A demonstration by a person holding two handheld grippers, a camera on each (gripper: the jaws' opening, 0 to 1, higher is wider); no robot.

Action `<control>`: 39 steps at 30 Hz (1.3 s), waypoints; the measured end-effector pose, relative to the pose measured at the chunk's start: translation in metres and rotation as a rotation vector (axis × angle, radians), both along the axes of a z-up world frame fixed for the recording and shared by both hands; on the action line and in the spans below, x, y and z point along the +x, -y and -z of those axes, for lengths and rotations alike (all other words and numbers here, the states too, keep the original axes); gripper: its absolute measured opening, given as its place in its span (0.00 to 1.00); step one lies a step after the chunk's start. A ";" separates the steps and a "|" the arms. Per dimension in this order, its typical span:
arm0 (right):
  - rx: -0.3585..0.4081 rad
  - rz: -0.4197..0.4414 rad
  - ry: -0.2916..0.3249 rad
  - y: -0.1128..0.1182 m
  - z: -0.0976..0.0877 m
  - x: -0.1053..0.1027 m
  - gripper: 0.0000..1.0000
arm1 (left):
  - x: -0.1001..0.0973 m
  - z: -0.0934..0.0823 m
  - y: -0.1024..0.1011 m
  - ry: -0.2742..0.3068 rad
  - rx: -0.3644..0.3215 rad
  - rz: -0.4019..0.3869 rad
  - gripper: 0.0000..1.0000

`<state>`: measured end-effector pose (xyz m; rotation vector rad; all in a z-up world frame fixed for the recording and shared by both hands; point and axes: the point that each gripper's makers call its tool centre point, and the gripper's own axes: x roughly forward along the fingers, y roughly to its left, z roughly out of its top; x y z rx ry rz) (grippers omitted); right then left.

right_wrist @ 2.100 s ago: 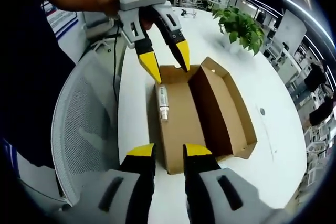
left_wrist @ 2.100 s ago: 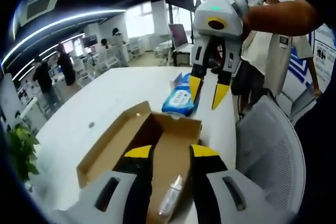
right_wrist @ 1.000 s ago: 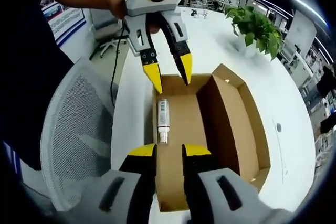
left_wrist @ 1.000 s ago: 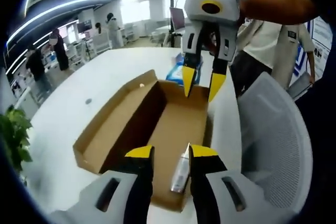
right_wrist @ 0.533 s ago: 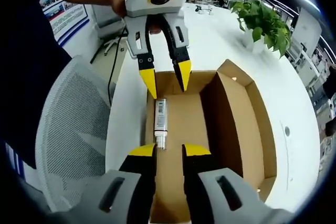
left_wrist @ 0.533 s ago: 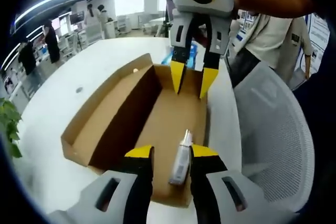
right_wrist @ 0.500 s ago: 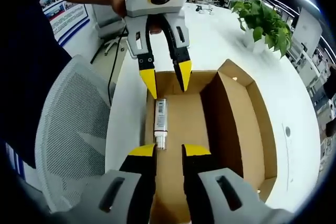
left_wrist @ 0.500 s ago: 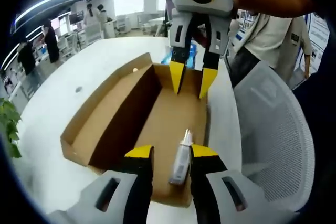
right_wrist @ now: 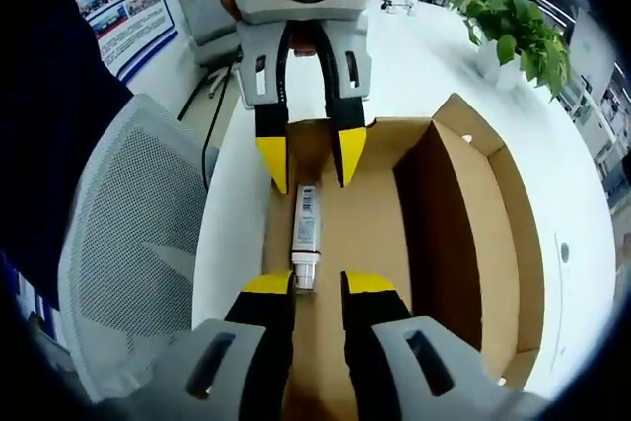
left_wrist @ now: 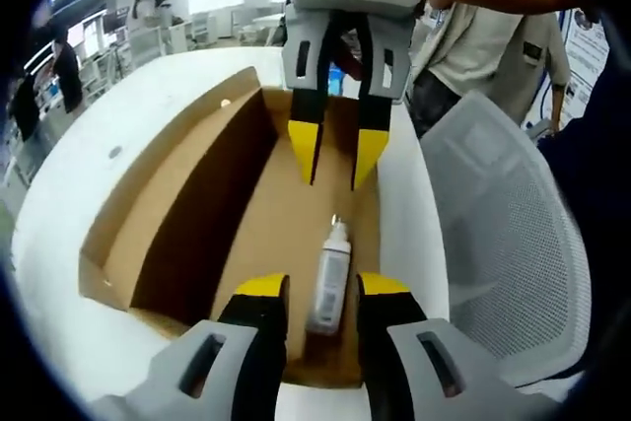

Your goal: Operate the shoe box by opening the lid, removing the specified soft item, and placing it in the target area until the item is outside and the box remains undamaged.

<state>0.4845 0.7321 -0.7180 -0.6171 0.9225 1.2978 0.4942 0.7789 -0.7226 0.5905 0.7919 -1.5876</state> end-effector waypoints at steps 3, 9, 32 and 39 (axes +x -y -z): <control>-0.011 -0.012 -0.013 0.000 0.006 -0.001 0.16 | 0.002 0.004 -0.001 0.008 0.013 0.016 0.24; -0.028 -0.027 -0.042 0.000 0.017 -0.002 0.17 | 0.002 0.009 0.001 -0.008 0.028 0.043 0.23; -0.060 -0.057 -0.094 -0.008 0.050 -0.012 0.16 | -0.006 0.038 0.001 0.015 0.122 0.146 0.22; -0.060 -0.069 -0.109 -0.010 0.058 -0.014 0.16 | -0.010 0.046 0.000 0.031 0.145 0.175 0.22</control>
